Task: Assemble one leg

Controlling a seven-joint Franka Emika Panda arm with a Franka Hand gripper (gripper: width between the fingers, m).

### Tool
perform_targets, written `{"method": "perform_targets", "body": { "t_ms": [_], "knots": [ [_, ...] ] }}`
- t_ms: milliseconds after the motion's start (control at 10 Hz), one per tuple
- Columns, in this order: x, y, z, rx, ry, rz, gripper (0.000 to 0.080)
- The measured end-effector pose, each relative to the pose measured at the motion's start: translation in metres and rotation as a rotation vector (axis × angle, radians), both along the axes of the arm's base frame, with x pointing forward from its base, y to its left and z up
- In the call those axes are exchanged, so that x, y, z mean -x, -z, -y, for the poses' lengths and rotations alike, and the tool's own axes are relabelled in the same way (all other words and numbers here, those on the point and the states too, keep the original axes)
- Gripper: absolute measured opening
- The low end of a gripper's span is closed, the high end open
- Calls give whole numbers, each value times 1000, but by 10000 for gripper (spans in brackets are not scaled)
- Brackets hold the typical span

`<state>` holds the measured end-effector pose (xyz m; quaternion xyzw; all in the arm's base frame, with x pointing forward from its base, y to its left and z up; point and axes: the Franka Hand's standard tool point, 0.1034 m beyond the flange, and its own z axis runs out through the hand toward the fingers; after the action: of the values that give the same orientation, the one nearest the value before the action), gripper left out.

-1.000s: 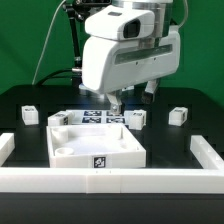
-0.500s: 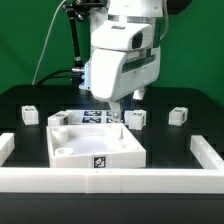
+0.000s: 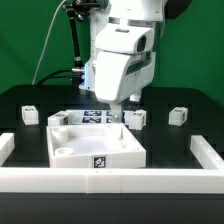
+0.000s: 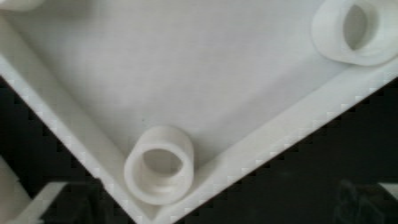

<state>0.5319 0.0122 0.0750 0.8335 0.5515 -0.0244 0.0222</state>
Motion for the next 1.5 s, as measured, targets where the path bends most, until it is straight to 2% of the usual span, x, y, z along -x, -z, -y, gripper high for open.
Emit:
{"method": "perform_targets", "body": {
  "t_ms": [100, 300, 500, 600, 1000, 1200, 1500],
  "knots": [
    [0, 4, 5, -8, -107, 20, 649],
    [19, 14, 22, -16, -285, 35, 649],
    [26, 18, 35, -7, -448, 38, 649],
    [28, 19, 33, 9, -491, 36, 649],
    [29, 20, 35, 9, -496, 32, 649],
    [52, 30, 44, -2, -572, 5, 649],
    [72, 42, 53, -18, -627, -34, 649]
  ]
}}
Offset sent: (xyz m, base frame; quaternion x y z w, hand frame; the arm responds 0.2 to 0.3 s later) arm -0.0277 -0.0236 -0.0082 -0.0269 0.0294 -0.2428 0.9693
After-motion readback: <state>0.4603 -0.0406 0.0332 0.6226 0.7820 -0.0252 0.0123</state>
